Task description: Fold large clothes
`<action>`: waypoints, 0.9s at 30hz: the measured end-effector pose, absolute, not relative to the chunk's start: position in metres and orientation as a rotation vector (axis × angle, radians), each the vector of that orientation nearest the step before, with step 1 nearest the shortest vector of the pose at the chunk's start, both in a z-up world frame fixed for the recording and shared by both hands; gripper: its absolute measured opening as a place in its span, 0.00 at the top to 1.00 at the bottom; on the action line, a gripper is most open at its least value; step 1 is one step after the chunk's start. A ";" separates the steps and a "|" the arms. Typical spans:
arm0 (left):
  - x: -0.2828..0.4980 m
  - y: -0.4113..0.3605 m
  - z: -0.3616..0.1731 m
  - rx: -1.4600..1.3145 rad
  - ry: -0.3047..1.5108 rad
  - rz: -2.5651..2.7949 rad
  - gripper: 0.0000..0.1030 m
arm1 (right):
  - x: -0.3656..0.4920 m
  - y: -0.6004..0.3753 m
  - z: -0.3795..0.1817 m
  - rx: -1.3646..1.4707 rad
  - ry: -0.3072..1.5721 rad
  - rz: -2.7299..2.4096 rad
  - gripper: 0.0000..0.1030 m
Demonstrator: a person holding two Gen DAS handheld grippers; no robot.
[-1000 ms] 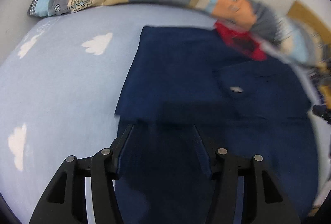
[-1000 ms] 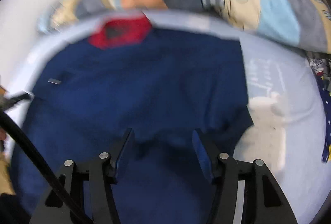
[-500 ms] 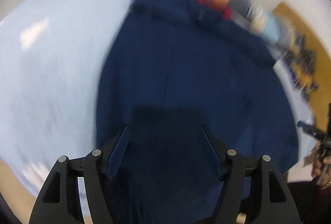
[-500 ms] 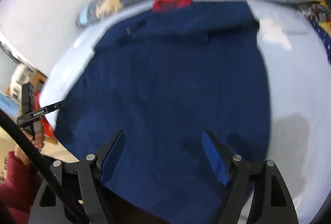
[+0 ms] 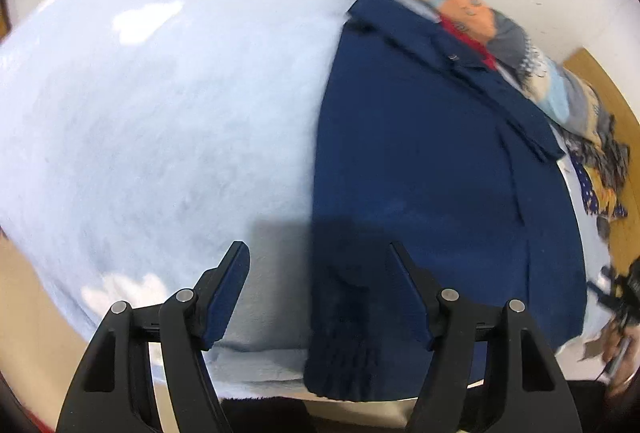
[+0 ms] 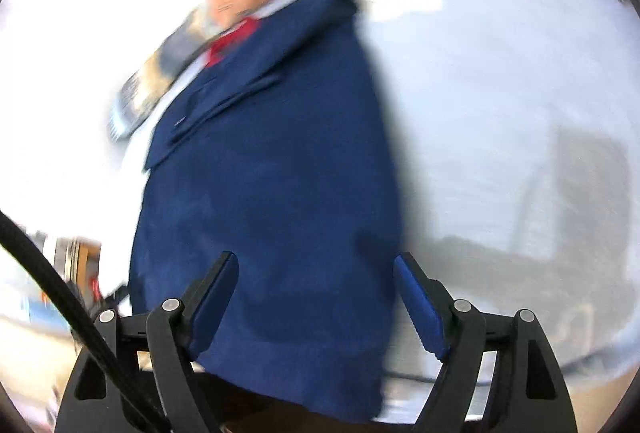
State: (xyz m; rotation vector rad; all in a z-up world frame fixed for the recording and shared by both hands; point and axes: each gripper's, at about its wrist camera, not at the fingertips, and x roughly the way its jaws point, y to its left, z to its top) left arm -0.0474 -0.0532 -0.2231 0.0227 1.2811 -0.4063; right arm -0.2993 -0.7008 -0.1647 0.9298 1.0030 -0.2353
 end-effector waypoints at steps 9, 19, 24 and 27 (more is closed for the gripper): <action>-0.073 -0.072 -0.237 0.031 1.361 -0.560 0.33 | -0.294 -0.681 -0.202 1.030 1.120 -0.127 0.19; -0.078 -0.080 -0.237 0.016 1.348 -0.588 0.77 | -0.291 -0.617 -0.179 0.850 1.092 -0.020 0.85; -0.072 -0.082 -0.243 0.008 1.380 -0.545 0.61 | -0.302 -0.625 -0.162 0.894 0.997 -0.015 0.86; -0.072 -0.084 -0.244 0.002 1.383 -0.553 0.55 | -0.304 -0.629 -0.173 0.924 1.039 -0.051 0.86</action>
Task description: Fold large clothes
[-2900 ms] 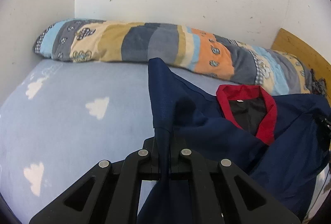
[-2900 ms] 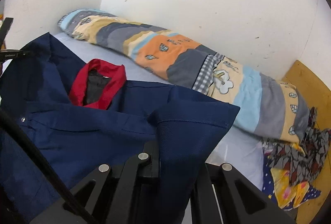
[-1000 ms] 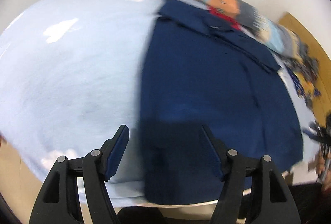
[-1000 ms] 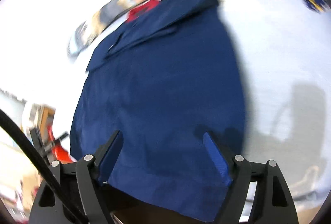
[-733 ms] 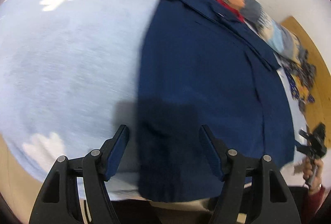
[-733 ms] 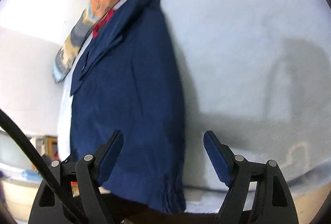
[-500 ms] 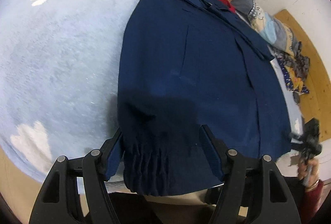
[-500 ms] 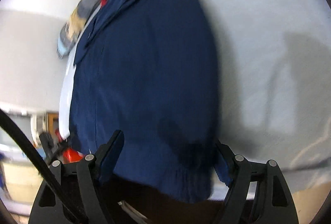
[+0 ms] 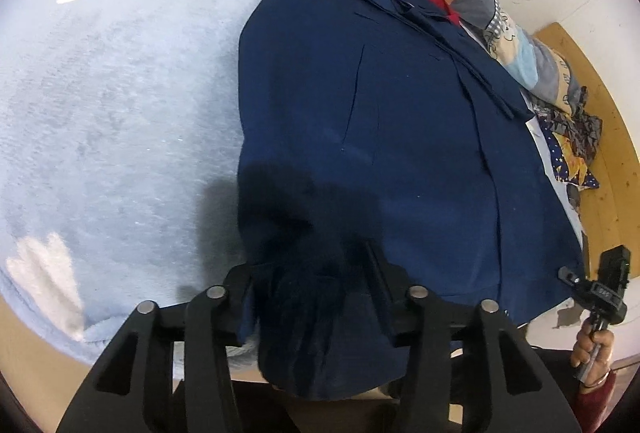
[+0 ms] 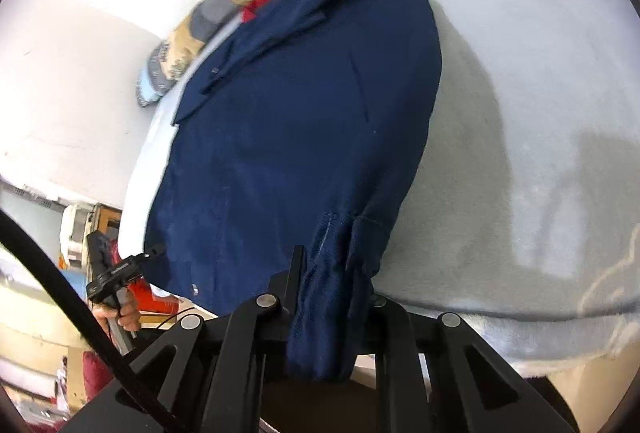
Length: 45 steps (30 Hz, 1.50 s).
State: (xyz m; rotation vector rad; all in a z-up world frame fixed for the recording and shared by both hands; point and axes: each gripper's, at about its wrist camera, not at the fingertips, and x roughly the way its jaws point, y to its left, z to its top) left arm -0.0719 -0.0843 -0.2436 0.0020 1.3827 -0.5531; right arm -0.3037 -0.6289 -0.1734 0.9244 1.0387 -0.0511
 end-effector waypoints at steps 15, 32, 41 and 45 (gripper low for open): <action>-0.071 -0.091 -0.241 0.065 1.359 -0.544 0.55 | -0.297 -0.639 -0.203 0.989 1.135 -0.130 0.49; -0.081 -0.102 -0.220 0.132 1.236 -0.583 0.81 | -0.302 -0.625 -0.172 0.896 1.033 -0.138 0.92; -0.060 -0.100 -0.172 -0.068 1.088 -0.649 0.81 | -0.293 -0.639 -0.110 0.901 0.777 -0.018 0.92; -0.043 -0.110 -0.151 -0.098 1.037 -0.641 0.81 | -0.278 -0.653 -0.089 0.894 0.718 -0.015 0.92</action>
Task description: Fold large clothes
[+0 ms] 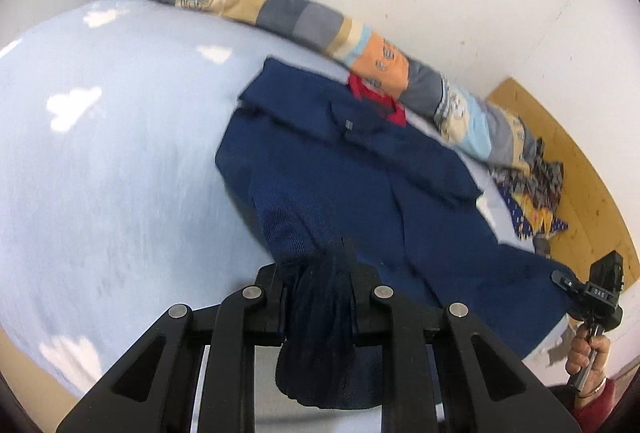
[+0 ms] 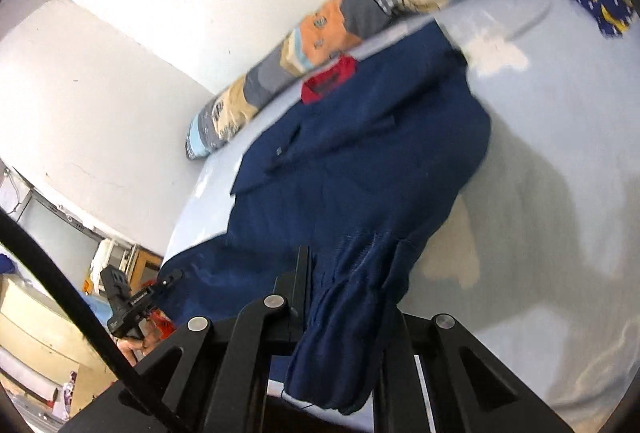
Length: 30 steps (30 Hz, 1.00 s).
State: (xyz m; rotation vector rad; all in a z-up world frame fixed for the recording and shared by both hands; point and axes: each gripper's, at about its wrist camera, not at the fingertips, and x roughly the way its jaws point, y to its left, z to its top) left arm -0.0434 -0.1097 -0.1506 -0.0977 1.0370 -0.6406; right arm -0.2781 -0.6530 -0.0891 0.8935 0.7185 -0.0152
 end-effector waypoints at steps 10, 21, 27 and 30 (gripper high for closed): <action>0.028 -0.151 -0.112 -0.133 1.000 -0.640 0.81 | -0.211 -0.703 -0.049 0.863 0.652 -0.011 0.92; 0.169 -0.265 -0.132 -0.051 1.055 -0.598 0.80 | -0.079 -0.769 -0.072 0.879 0.667 -0.061 0.92; 0.257 -0.317 -0.207 -0.024 1.191 -0.504 0.75 | 0.012 -0.827 -0.159 0.975 0.750 -0.164 0.89; 0.301 -0.312 -0.246 -0.127 1.284 -0.396 0.47 | 0.043 -0.862 -0.216 1.140 0.770 -0.200 0.67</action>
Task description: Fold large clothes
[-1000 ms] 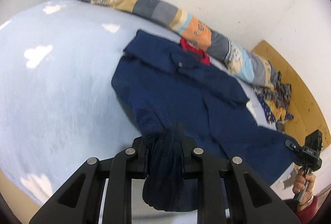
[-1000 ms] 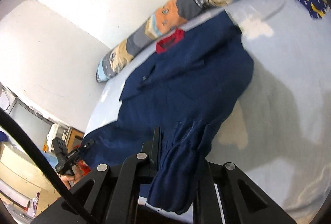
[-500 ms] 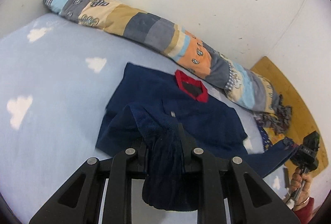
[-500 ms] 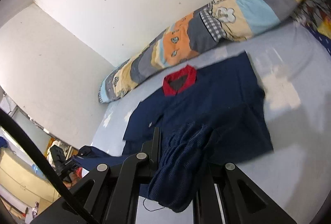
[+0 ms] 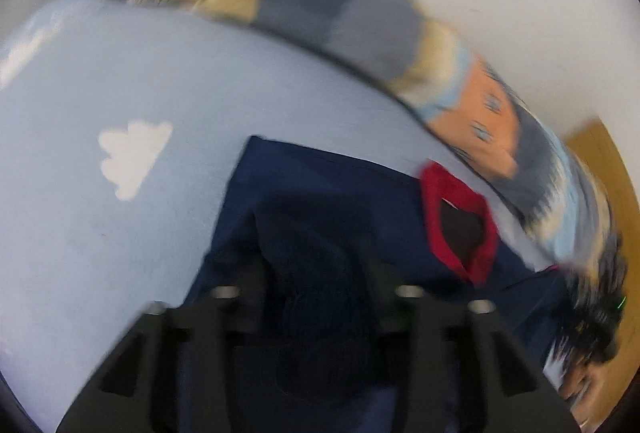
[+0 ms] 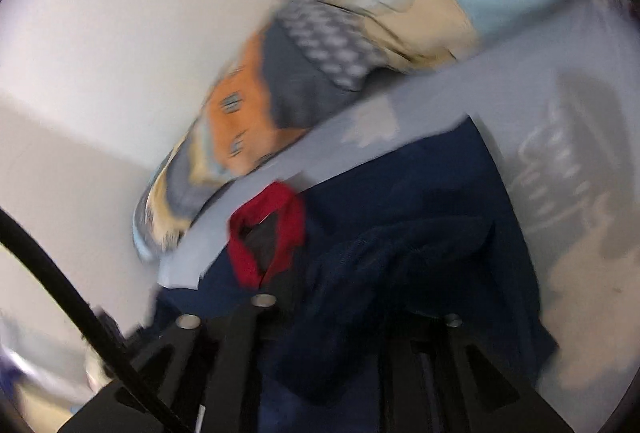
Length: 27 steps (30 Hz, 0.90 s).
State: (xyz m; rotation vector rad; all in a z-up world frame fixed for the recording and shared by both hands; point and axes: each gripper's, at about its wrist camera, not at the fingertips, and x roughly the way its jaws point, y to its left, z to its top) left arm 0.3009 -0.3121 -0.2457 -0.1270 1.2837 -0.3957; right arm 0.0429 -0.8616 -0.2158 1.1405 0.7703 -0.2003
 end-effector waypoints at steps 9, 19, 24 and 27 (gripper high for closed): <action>0.329 -0.279 -0.251 -0.376 1.286 -0.461 0.41 | 0.034 -0.909 -0.242 1.302 0.616 -0.198 0.42; 0.287 -0.298 -0.204 -0.082 1.024 -0.606 0.36 | 0.048 -0.869 -0.195 0.890 0.672 -0.165 0.33; 0.263 -0.358 -0.252 0.161 1.037 -0.646 0.36 | 0.094 -0.810 -0.232 0.649 0.854 -0.127 0.60; 0.277 -0.366 -0.291 0.293 1.079 -0.479 0.37 | 0.112 -0.812 -0.267 0.562 0.948 -0.223 0.68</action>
